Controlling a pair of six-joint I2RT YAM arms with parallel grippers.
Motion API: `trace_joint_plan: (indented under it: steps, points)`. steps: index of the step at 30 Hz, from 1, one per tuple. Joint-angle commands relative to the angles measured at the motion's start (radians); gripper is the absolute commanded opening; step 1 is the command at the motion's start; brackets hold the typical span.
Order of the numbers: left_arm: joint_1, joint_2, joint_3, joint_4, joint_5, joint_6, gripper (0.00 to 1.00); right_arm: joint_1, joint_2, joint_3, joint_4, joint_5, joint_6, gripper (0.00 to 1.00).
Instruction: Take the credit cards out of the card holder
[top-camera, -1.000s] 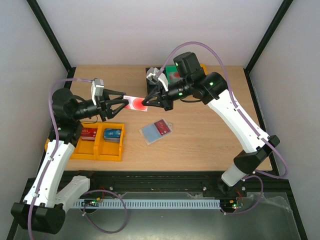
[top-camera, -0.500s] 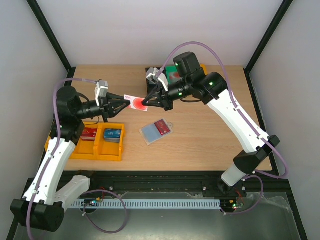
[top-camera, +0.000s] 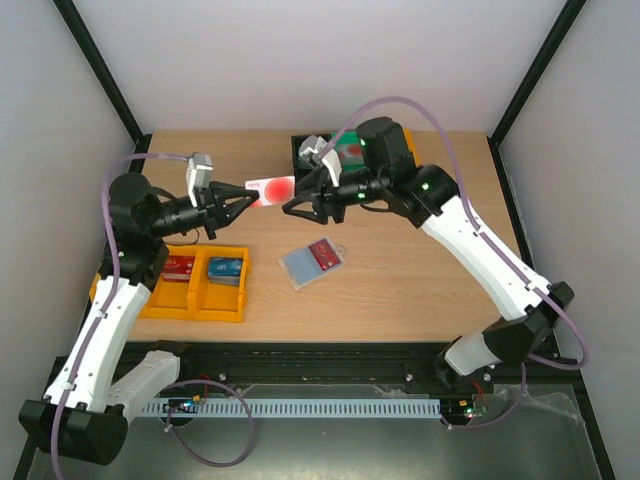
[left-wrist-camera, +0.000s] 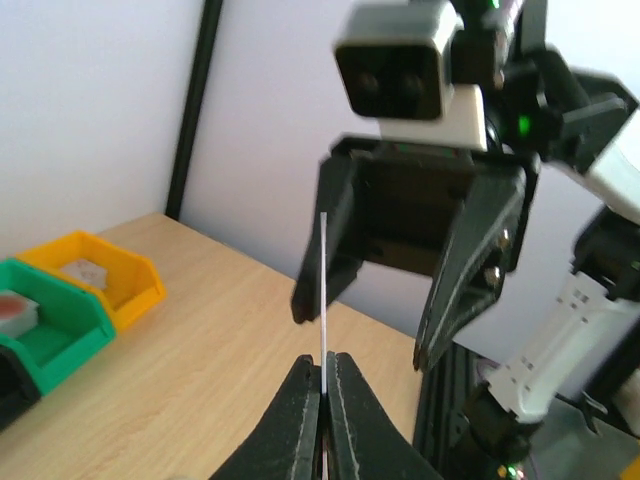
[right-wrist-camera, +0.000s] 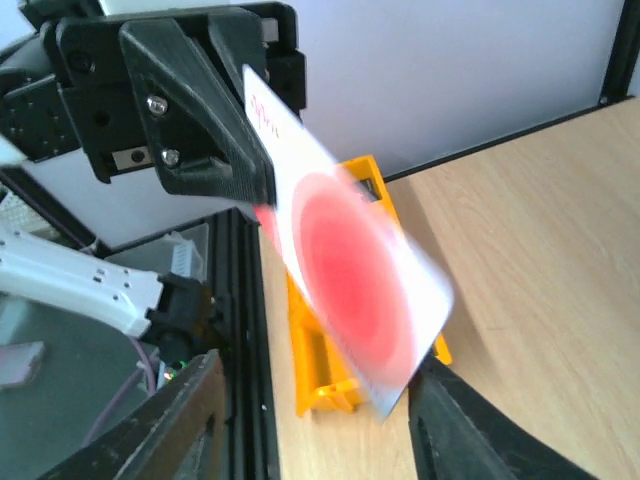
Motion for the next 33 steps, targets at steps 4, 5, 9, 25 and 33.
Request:
trace_joint_plan:
  steps: [4, 5, 9, 25, 33]
  points:
    - [0.003, -0.049, -0.056, 0.279, -0.171, -0.271, 0.02, -0.009, -0.192, -0.389, 0.892, 0.086, 0.533, 0.61]
    - [0.004, -0.049, -0.061, 0.296, -0.186, -0.293, 0.02, -0.010, -0.197, -0.430, 1.000, 0.114, 0.630, 0.62]
    - [0.004, -0.055, -0.083, 0.373, -0.257, -0.380, 0.02, -0.010, -0.176, -0.553, 1.374, 0.201, 0.987, 0.62]
    - [0.003, -0.040, -0.118, 0.556, -0.287, -0.517, 0.02, 0.042, -0.051, -0.555, 1.637, 0.247, 1.216, 0.48]
    - [0.001, -0.030, -0.127, 0.563, -0.288, -0.522, 0.02, 0.058, -0.040, -0.542, 1.577, 0.234, 1.178, 0.27]
